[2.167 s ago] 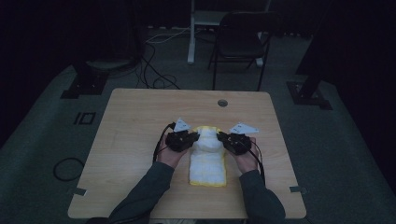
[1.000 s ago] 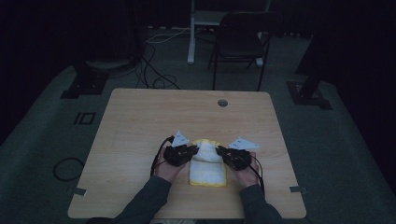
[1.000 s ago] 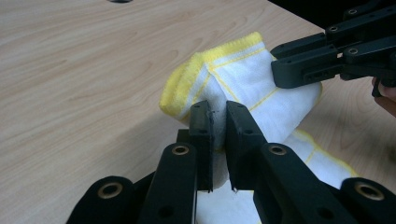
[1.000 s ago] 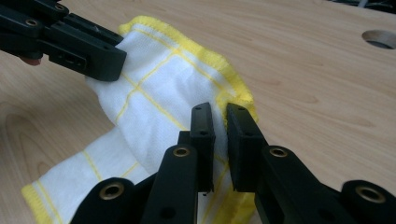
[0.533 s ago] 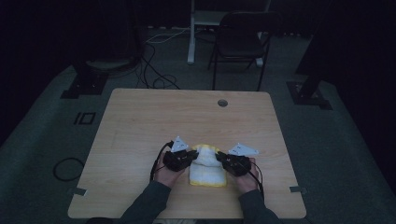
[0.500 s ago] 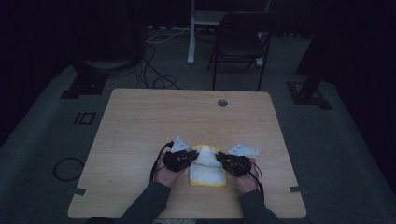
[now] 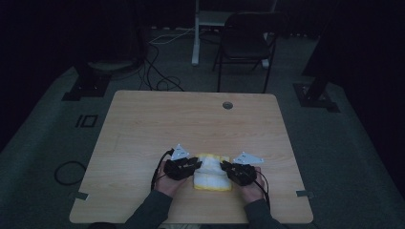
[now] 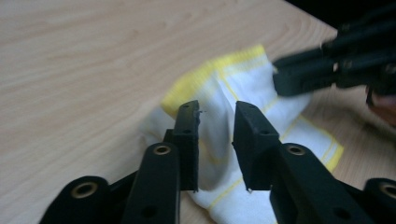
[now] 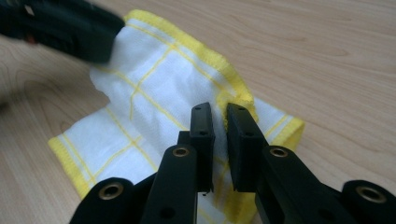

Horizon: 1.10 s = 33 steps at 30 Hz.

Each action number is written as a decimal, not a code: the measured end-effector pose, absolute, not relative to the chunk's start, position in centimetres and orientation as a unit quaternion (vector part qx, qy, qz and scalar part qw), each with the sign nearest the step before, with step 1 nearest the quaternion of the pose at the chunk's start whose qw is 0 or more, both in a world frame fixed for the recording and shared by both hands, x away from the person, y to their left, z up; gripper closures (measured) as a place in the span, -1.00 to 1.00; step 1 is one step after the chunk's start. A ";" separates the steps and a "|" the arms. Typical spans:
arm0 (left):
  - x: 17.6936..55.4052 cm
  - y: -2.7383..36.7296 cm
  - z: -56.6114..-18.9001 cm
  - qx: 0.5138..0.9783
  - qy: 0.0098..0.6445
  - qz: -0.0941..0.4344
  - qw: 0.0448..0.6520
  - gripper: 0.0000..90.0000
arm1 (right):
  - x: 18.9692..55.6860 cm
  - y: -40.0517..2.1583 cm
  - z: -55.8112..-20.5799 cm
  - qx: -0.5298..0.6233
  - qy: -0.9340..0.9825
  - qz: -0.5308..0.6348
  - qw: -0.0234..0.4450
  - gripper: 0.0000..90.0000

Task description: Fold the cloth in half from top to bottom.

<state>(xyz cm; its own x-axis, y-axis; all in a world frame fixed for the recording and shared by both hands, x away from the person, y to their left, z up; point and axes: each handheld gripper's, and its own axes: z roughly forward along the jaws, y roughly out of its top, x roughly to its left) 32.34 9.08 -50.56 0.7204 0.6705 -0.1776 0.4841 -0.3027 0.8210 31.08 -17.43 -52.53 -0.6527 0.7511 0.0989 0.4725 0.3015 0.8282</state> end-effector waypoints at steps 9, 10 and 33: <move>34.8 10.5 -49.7 0.783 0.399 0.121 0.461 0.57 | 30.4 -17.5 -52.6 0.384 0.791 0.449 0.158 0.81; 35.1 10.4 -49.9 0.784 0.404 0.120 0.456 0.57 | 30.3 -17.4 -52.6 0.384 0.791 0.449 0.158 0.81; 31.5 9.0 -53.2 0.822 0.362 0.107 0.426 0.50 | 29.2 -21.7 -51.0 0.422 0.740 0.490 0.184 0.38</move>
<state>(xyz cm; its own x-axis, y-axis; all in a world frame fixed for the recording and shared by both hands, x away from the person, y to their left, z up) 31.45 8.98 -53.19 0.7149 0.6864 -0.1331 0.5050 -0.3754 0.7772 29.23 -21.68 -50.97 -0.5758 0.8054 0.1405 0.4440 0.1637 0.8810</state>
